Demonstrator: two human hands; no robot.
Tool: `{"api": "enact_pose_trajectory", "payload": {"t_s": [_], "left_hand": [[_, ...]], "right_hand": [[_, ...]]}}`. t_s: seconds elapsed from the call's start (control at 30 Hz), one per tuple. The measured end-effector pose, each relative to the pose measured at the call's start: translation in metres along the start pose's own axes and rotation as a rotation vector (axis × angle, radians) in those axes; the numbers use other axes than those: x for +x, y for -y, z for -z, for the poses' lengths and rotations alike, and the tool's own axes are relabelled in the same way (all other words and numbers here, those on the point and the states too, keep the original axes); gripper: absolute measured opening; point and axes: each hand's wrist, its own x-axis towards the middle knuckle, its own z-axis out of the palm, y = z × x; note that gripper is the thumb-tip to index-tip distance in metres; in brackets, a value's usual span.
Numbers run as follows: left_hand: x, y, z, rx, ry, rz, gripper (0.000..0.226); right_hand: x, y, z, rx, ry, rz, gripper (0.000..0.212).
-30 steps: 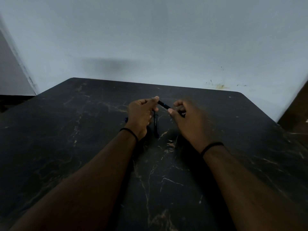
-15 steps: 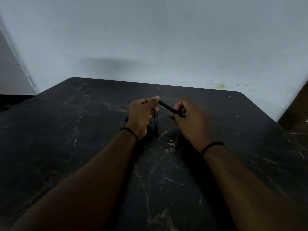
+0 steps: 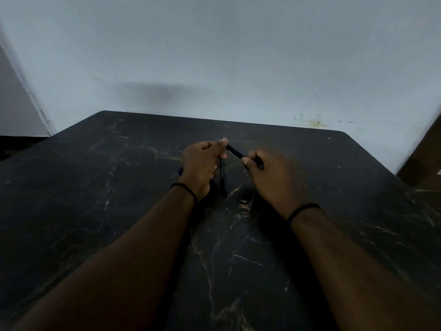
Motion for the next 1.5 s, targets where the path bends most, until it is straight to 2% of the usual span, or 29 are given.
{"api": "enact_pose_trajectory", "payload": {"t_s": [0.07, 0.13, 0.2, 0.3, 0.53, 0.63, 0.73, 1.03, 1.13, 1.23, 1.3, 1.4, 1.5], "left_hand": [[0.0, 0.0, 0.0, -0.008, -0.003, -0.001, 0.018], [-0.001, 0.0, -0.001, -0.02, -0.002, -0.003, 0.019], [-0.001, -0.001, -0.002, -0.021, -0.002, -0.003, 0.018], [-0.002, -0.001, -0.001, -0.008, 0.0, -0.008, 0.018], [-0.003, -0.002, -0.001, 0.006, -0.007, -0.018, 0.021], [-0.003, -0.003, 0.0, 0.0, -0.006, -0.02, 0.023], [-0.003, -0.003, 0.0, 0.002, -0.008, -0.028, 0.023], [-0.001, -0.002, 0.001, -0.007, -0.004, -0.079, 0.021], [0.005, -0.001, 0.003, 0.22, -0.104, -0.204, 0.029], [0.013, -0.001, 0.018, 0.674, -0.337, -0.325, 0.032], [0.014, -0.002, 0.029, 0.964, -0.426, -0.308, 0.033], [0.011, -0.003, 0.035, 1.306, -0.338, -0.099, 0.055], [0.008, -0.005, 0.038, 1.443, -0.217, 0.016, 0.059]], "right_hand": [[0.0, 0.002, -0.001, -0.001, 0.003, 0.008, 0.024], [-0.001, 0.004, 0.0, 0.061, -0.016, -0.009, 0.011], [-0.002, 0.003, 0.0, 0.1, -0.047, -0.022, 0.023], [-0.002, 0.003, 0.0, 0.081, -0.056, -0.039, 0.028], [-0.001, 0.0, -0.001, 0.031, -0.002, -0.044, 0.021], [-0.002, 0.001, -0.002, 0.071, 0.038, -0.061, 0.026], [-0.001, 0.003, -0.003, 0.102, 0.039, -0.061, 0.032], [-0.001, 0.009, 0.0, 0.199, 0.012, -0.103, 0.026], [-0.005, 0.013, 0.004, 0.196, -0.061, -0.092, 0.019], [-0.007, 0.014, 0.008, 0.134, -0.122, -0.088, 0.013], [-0.006, 0.014, 0.009, 0.112, -0.145, -0.11, 0.011], [-0.005, 0.012, 0.009, 0.097, -0.152, -0.143, 0.013], [-0.004, 0.011, 0.01, 0.087, -0.146, -0.14, 0.014]]}}
